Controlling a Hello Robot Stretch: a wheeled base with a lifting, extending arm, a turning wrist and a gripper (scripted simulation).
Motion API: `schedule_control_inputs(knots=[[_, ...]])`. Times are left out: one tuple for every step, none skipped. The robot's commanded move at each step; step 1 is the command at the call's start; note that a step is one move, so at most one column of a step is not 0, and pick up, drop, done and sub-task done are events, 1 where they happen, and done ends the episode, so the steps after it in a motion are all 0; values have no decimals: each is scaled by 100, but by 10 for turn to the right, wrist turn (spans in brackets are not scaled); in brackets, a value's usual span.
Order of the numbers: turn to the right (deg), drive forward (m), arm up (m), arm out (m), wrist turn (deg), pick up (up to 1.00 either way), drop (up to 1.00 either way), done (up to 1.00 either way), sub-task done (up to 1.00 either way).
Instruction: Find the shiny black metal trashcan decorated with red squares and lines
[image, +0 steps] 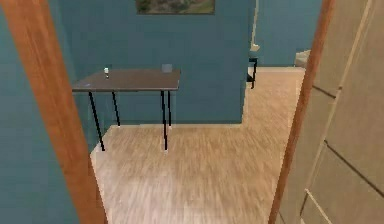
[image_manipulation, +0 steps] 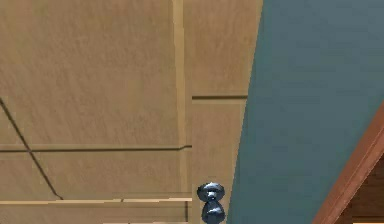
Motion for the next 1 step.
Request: schedule_control_inputs(knots=[[30,0,0,0,0,0,0,0,0]])
